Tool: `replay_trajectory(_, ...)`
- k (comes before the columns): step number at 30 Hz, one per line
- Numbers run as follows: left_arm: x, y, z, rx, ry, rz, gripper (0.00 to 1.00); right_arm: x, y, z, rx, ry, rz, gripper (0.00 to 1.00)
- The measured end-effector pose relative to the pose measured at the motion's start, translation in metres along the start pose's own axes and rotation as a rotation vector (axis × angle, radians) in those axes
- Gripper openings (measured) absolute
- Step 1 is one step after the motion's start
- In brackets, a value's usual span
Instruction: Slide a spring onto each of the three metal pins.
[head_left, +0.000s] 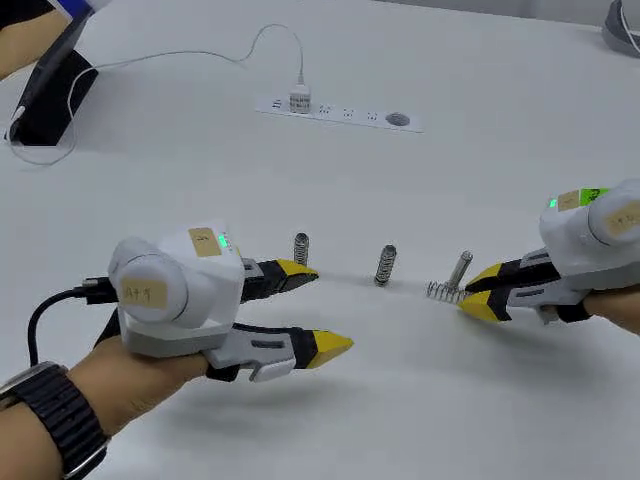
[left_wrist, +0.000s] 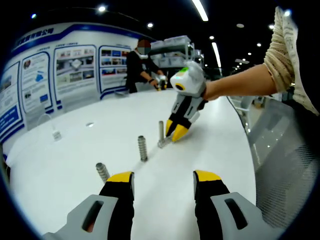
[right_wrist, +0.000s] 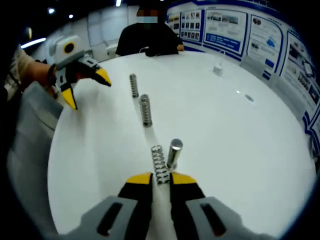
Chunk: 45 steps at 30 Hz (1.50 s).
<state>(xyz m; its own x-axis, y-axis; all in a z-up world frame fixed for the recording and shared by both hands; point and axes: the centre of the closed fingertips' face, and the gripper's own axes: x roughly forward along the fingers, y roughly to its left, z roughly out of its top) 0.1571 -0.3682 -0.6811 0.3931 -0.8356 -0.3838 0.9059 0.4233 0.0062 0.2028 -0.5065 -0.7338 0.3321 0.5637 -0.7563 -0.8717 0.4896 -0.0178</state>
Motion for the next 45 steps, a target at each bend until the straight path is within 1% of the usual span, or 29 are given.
replay_trajectory(4,0.000,0.000,0.000,-0.001,0.000,0.001,0.48,0.001,0.002,-0.004,-0.005,0.019,0.008,0.13)
replay_trajectory(5,0.000,0.000,0.000,-0.001,0.000,0.001,0.48,0.002,0.002,-0.002,-0.013,0.006,0.013,0.13)
replay_trajectory(6,0.000,0.000,0.000,-0.001,0.000,0.001,0.48,0.001,0.002,-0.003,-0.006,0.015,0.011,0.13)
replay_trajectory(14,0.002,-0.003,0.001,0.005,0.001,-0.009,0.47,-0.003,0.006,-0.001,-0.002,0.015,0.016,0.12)
replay_trajectory(21,0.006,-0.008,0.000,0.013,0.005,-0.029,0.46,-0.012,0.017,0.003,-0.015,0.012,0.027,0.12)
replay_trajectory(25,0.011,-0.012,0.003,0.025,0.003,-0.048,0.45,-0.020,0.028,0.011,-0.041,0.005,0.042,0.12)
replay_trajectory(33,0.020,-0.020,0.008,0.052,0.004,-0.086,0.43,-0.030,0.045,0.027,-0.099,0.000,0.063,0.12)
replay_trajectory(37,0.024,-0.023,0.010,0.069,0.004,-0.102,0.43,-0.032,0.057,0.035,-0.134,0.007,0.090,0.12)
replay_trajectory(45,0.029,-0.025,0.015,0.087,-0.005,-0.122,0.41,-0.032,0.071,0.050,-0.197,0.015,0.129,0.12)
